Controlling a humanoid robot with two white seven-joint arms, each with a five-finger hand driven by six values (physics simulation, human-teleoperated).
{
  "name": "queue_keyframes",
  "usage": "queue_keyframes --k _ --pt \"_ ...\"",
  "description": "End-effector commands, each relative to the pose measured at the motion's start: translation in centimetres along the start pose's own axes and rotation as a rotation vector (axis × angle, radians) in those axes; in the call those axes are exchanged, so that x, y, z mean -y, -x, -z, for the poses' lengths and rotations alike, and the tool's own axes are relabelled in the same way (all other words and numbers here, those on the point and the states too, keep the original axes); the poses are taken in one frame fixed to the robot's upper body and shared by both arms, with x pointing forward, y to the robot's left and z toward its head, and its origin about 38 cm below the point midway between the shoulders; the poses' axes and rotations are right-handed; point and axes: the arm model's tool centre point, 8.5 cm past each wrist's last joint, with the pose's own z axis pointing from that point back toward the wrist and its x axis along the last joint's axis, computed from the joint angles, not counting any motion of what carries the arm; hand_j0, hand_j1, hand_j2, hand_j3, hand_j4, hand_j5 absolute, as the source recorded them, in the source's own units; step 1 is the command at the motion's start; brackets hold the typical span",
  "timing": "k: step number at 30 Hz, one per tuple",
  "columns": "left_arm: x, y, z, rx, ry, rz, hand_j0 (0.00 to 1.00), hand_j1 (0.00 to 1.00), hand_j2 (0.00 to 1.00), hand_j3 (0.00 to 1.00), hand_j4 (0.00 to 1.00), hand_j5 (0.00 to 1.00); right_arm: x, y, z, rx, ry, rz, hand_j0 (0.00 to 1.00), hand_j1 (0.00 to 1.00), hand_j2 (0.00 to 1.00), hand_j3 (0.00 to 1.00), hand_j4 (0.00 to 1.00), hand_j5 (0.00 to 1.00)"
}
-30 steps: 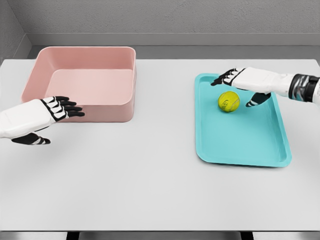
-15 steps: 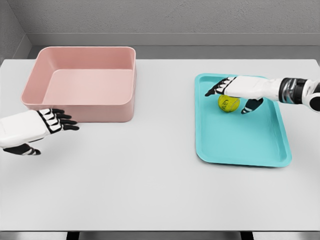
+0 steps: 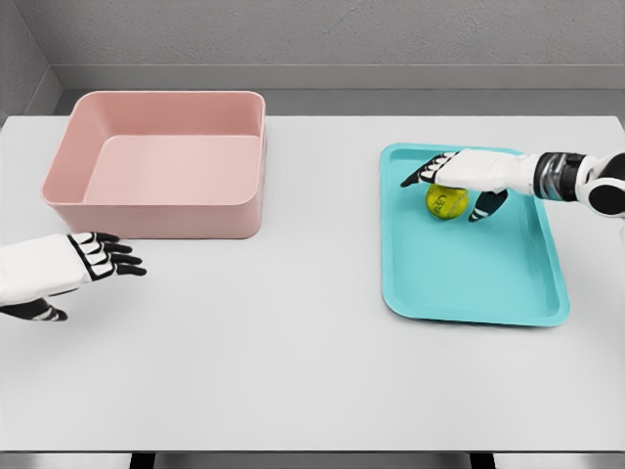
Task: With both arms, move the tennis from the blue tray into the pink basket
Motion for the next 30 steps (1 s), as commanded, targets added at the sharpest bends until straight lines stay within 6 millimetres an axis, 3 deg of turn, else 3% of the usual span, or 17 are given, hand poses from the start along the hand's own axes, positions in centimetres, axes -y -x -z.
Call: queue_keyframes --k 1,10,20,27,30 --pt "0.2 0.1 -0.1 -0.005 0.002 -0.009 1.0 1.0 1.0 1.0 1.0 1.0 -0.1 0.1 0.2 -0.003 0.001 0.011 0.99 0.99 0.99 0.99 0.99 0.99" --pt "0.2 0.2 -0.1 -0.006 0.004 -0.009 1.0 1.0 1.0 1.0 1.0 1.0 -0.8 0.6 0.7 -0.017 -0.012 0.032 0.97 0.97 0.97 0.97 0.97 0.97" --pt "0.2 0.1 -0.1 -0.004 0.001 -0.011 1.0 1.0 1.0 1.0 1.0 1.0 -0.8 0.5 0.7 -0.016 -0.011 0.031 0.84 0.84 0.84 0.84 0.84 0.84" --pt "0.2 0.2 -0.1 -0.005 0.003 -0.01 1.0 1.0 1.0 1.0 1.0 1.0 -1.0 0.3 1.3 -0.012 -0.017 0.034 0.82 0.82 0.82 0.82 0.82 0.82" --pt "0.2 0.1 0.0 -0.004 0.001 -0.011 1.0 1.0 1.0 1.0 1.0 1.0 -1.1 0.2 1.4 -0.01 -0.023 0.033 0.75 0.75 0.75 0.75 0.75 0.75"
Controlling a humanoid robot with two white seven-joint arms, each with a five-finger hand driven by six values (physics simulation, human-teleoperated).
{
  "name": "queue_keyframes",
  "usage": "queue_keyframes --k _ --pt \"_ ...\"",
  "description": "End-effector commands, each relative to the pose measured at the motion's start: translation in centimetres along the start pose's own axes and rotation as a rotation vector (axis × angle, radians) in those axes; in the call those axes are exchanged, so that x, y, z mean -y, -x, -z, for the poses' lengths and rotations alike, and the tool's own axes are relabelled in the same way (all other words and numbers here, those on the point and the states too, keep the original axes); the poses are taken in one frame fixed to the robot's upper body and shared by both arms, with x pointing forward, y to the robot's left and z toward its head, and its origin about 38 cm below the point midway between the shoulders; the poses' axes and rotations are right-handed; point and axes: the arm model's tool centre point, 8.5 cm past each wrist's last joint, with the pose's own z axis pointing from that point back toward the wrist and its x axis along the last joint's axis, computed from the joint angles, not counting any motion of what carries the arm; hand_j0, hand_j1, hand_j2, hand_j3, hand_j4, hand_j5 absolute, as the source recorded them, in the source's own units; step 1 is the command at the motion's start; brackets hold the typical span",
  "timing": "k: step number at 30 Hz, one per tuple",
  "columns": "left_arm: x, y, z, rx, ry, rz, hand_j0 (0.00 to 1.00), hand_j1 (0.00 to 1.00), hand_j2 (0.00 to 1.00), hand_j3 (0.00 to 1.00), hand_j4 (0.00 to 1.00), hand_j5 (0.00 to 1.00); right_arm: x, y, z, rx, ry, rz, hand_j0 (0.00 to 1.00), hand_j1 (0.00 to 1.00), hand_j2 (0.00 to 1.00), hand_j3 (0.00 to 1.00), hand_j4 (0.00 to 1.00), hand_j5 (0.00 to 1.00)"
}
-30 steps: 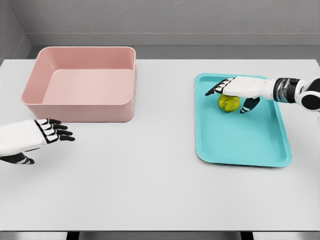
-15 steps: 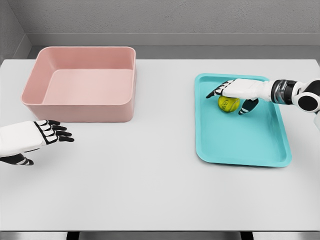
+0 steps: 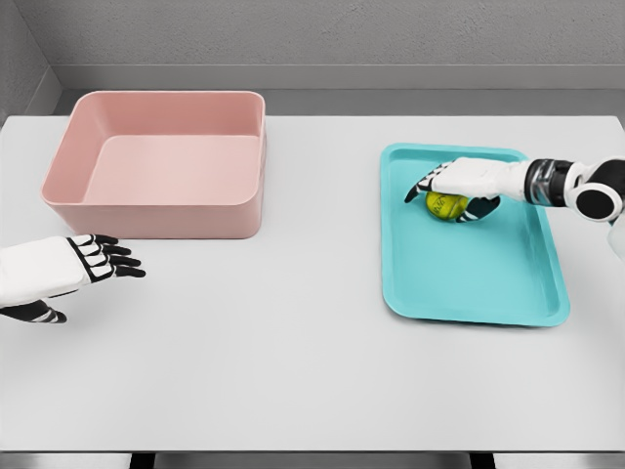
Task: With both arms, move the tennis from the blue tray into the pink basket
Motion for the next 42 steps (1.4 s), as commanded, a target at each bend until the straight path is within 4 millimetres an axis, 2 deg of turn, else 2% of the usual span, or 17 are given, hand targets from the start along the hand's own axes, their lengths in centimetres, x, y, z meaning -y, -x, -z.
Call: queue_keyframes --k 1,2,5,6,11,24,27,30,32,35,40,42 --pt "-0.1 0.0 0.0 0.0 -0.003 -0.004 1.0 1.0 1.0 1.0 1.0 1.0 0.0 0.0 0.0 0.001 0.002 0.005 0.75 0.75 0.75 0.75 0.75 0.75" --pt "-0.1 0.0 0.0 0.0 -0.003 -0.004 1.0 1.0 1.0 1.0 1.0 1.0 -0.1 0.0 0.0 0.001 0.001 0.006 0.7 0.7 0.7 0.7 0.7 0.7" --pt "-0.1 0.0 0.0 0.0 -0.006 -0.005 1.0 1.0 1.0 1.0 1.0 1.0 -0.1 0.1 0.0 -0.001 0.0 0.007 0.67 0.67 0.67 0.67 0.67 0.67" --pt "0.0 0.0 0.0 0.001 -0.004 -0.005 1.0 1.0 1.0 1.0 1.0 1.0 -0.2 0.1 0.0 -0.002 0.0 0.008 0.62 0.62 0.62 0.62 0.62 0.62" --pt "0.0 0.0 0.1 0.002 -0.006 -0.005 1.0 1.0 1.0 1.0 1.0 1.0 0.0 0.1 -0.1 -0.004 0.004 0.007 0.57 0.57 0.57 0.57 0.57 0.57" --pt "0.0 -0.1 0.2 0.003 -0.007 -0.008 1.0 1.0 1.0 1.0 1.0 1.0 1.3 0.0 -0.4 0.003 0.034 -0.003 0.53 0.53 0.53 0.53 0.53 0.53" --pt "0.0 -0.1 0.2 0.005 -0.008 -0.007 1.0 1.0 1.0 1.0 1.0 1.0 2.7 0.0 -1.7 0.0 0.068 -0.03 0.52 0.52 0.52 0.52 0.52 0.52" --pt "0.0 -0.1 0.2 0.005 -0.009 -0.008 1.0 1.0 1.0 1.0 1.0 1.0 2.5 0.4 -2.3 -0.012 0.065 -0.03 0.49 0.49 0.49 0.49 0.49 0.49" --pt "0.0 -0.1 0.2 0.005 -0.01 -0.008 1.0 1.0 1.0 1.0 1.0 1.0 3.2 -0.3 -3.6 -0.002 0.076 -0.075 0.5 0.5 0.5 0.5 0.5 0.5" --pt "0.0 -0.1 0.2 0.005 -0.009 -0.008 1.0 1.0 1.0 1.0 1.0 1.0 3.5 -0.6 -4.4 0.002 0.079 -0.102 0.5 0.5 0.5 0.5 0.5 0.5" --pt "0.0 -0.1 0.2 0.003 -0.009 -0.008 1.0 1.0 1.0 1.0 1.0 1.0 3.6 -2.8 -6.1 0.045 0.093 -0.171 0.5 0.5 0.5 0.5 0.5 0.5" --pt "0.0 -0.1 0.2 0.004 -0.008 -0.007 1.0 1.0 1.0 1.0 1.0 1.0 3.8 -3.8 -6.1 0.067 0.098 -0.192 0.5 0.5 0.5 0.5 0.5 0.5"
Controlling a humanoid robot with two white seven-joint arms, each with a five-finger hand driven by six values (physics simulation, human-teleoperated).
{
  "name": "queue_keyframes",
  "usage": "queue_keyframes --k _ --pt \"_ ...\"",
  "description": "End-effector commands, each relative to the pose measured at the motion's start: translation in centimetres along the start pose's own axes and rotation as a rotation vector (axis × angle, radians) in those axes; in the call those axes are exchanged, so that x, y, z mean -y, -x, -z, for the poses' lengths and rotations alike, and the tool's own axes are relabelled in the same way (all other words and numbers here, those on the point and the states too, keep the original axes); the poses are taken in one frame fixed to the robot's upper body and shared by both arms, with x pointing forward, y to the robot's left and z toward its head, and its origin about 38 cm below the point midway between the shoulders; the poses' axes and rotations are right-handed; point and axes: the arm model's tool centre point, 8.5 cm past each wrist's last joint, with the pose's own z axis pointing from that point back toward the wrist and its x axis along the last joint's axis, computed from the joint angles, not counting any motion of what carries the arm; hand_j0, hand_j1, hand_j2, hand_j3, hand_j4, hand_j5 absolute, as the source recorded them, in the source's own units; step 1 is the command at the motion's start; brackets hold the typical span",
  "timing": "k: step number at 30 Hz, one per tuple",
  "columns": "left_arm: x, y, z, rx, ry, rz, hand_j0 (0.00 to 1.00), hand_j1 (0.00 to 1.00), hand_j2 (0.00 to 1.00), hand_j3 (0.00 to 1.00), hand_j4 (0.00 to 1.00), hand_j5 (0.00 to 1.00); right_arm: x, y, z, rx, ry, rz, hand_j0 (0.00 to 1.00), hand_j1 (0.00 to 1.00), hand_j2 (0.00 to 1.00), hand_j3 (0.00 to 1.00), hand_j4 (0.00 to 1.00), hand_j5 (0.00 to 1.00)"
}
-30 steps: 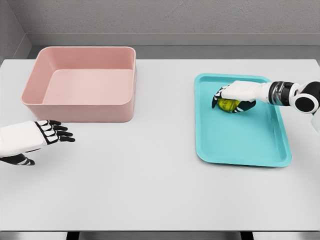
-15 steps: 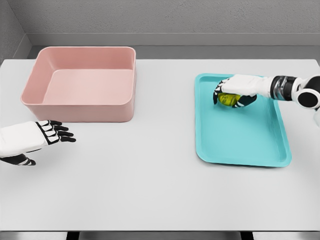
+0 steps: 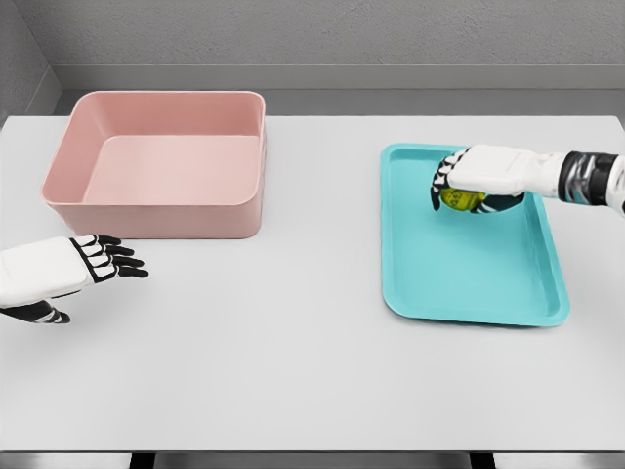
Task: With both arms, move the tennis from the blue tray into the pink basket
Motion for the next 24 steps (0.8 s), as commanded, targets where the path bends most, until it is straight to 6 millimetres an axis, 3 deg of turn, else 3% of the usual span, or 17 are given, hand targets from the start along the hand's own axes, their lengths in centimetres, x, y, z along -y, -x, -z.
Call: queue_keyframes --k 1,10,18,24 --pt "-0.1 0.0 -0.1 -0.001 -0.002 -0.004 1.0 1.0 1.0 1.0 1.0 1.0 1.1 -0.7 -0.8 0.012 0.015 -0.036 0.5 0.5 0.5 0.5 0.5 0.5" --pt "0.0 0.0 0.0 -0.001 -0.003 -0.005 1.0 1.0 1.0 1.0 1.0 1.0 1.2 -4.8 0.0 0.114 -0.009 -0.112 0.49 0.49 0.49 0.49 0.49 0.49" --pt "0.0 0.0 0.0 -0.001 -0.003 -0.005 1.0 1.0 1.0 1.0 1.0 1.0 1.9 -7.7 -0.5 0.176 -0.01 -0.184 0.49 0.49 0.49 0.49 0.49 0.49" --pt "0.0 0.0 0.0 -0.001 -0.003 -0.005 1.0 1.0 1.0 1.0 1.0 1.0 2.8 -10.3 1.6 0.245 0.003 -0.224 0.48 0.48 0.48 0.48 0.48 0.48"
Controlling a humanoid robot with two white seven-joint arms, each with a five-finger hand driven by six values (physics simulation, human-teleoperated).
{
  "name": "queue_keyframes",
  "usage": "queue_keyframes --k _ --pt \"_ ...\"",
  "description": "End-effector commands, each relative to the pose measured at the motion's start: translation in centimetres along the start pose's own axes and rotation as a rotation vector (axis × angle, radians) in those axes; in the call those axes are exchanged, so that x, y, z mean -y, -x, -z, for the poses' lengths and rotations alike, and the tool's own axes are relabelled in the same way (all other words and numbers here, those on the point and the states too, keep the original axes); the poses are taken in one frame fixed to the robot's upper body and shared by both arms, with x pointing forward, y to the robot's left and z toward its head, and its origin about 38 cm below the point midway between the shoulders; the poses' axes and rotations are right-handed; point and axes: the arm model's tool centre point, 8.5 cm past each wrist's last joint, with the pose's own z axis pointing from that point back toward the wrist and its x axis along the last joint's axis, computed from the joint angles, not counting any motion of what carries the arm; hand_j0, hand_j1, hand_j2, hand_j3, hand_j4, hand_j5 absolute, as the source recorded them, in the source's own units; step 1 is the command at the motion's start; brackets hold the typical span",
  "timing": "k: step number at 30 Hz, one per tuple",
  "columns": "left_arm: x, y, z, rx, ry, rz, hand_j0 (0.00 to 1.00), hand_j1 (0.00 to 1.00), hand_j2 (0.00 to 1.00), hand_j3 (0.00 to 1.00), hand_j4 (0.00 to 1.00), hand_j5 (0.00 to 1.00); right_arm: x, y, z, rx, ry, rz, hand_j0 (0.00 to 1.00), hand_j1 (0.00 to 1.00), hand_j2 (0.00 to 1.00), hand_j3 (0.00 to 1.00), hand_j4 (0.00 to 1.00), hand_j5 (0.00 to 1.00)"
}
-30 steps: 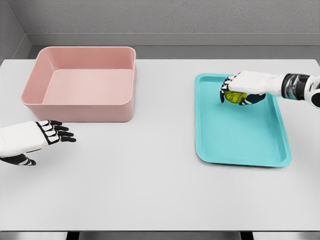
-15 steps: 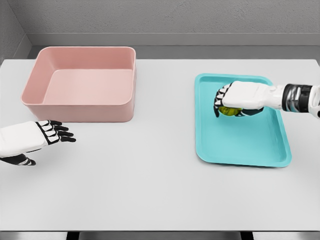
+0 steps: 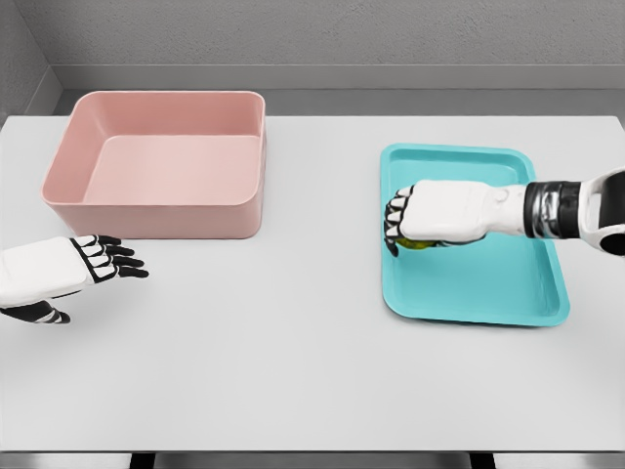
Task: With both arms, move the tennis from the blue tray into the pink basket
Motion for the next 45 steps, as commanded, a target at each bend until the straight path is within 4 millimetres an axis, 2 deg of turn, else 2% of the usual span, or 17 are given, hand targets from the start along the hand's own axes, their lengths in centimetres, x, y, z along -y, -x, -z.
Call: queue_keyframes --k 1,5,8,10,15,20,26,33,39,42,45 --pt "0.0 0.0 0.0 0.0 -0.003 -0.004 1.0 1.0 1.0 1.0 1.0 1.0 0.6 -0.9 1.1 0.031 0.014 -0.01 0.48 0.48 0.48 0.48 0.48 0.48" --pt "0.0 0.0 0.0 0.0 -0.002 -0.006 1.0 1.0 1.0 1.0 1.0 1.0 1.5 -2.2 1.5 0.066 0.009 -0.049 0.46 0.46 0.46 0.46 0.46 0.46" --pt "0.0 0.0 0.0 -0.001 -0.001 -0.004 1.0 1.0 1.0 1.0 1.0 1.0 1.9 -2.9 2.5 0.095 0.023 -0.054 0.44 0.44 0.44 0.44 0.44 0.44" --pt "0.0 0.0 0.0 0.0 -0.002 -0.005 1.0 1.0 1.0 1.0 1.0 1.0 2.5 -3.6 4.2 0.112 0.037 -0.086 0.44 0.44 0.44 0.44 0.44 0.44" --pt "0.0 0.0 0.0 0.0 -0.002 -0.005 1.0 1.0 1.0 1.0 1.0 1.0 3.6 -5.2 6.7 0.16 0.071 -0.108 0.41 0.41 0.41 0.41 0.41 0.41" --pt "0.0 0.0 0.0 0.0 -0.002 -0.005 1.0 1.0 1.0 1.0 1.0 1.0 4.8 -6.2 8.4 0.183 0.104 -0.124 0.42 0.42 0.42 0.42 0.42 0.42" --pt "0.0 0.0 0.0 -0.001 -0.001 -0.004 1.0 1.0 1.0 1.0 1.0 1.0 4.8 -8.1 12.6 0.226 0.091 -0.114 0.42 0.42 0.42 0.42 0.42 0.42" --pt "0.0 0.1 -0.1 -0.003 0.0 -0.006 1.0 1.0 1.0 1.0 1.0 1.0 4.8 -11.0 15.5 0.284 0.081 -0.103 0.42 0.42 0.42 0.42 0.42 0.42" --pt "0.1 0.1 -0.1 -0.003 0.001 -0.007 1.0 1.0 1.0 1.0 1.0 1.0 6.5 -13.3 17.2 0.336 0.122 -0.11 0.42 0.42 0.42 0.42 0.42 0.42" --pt "0.0 0.1 -0.1 -0.003 0.0 -0.006 1.0 1.0 1.0 1.0 1.0 1.0 7.1 -14.0 17.6 0.351 0.137 -0.115 0.41 0.41 0.41 0.41 0.41 0.41" --pt "0.0 0.1 -0.1 -0.003 0.0 -0.006 1.0 1.0 1.0 1.0 1.0 1.0 6.7 -11.8 18.1 0.307 0.099 -0.101 0.42 0.42 0.42 0.42 0.42 0.42"
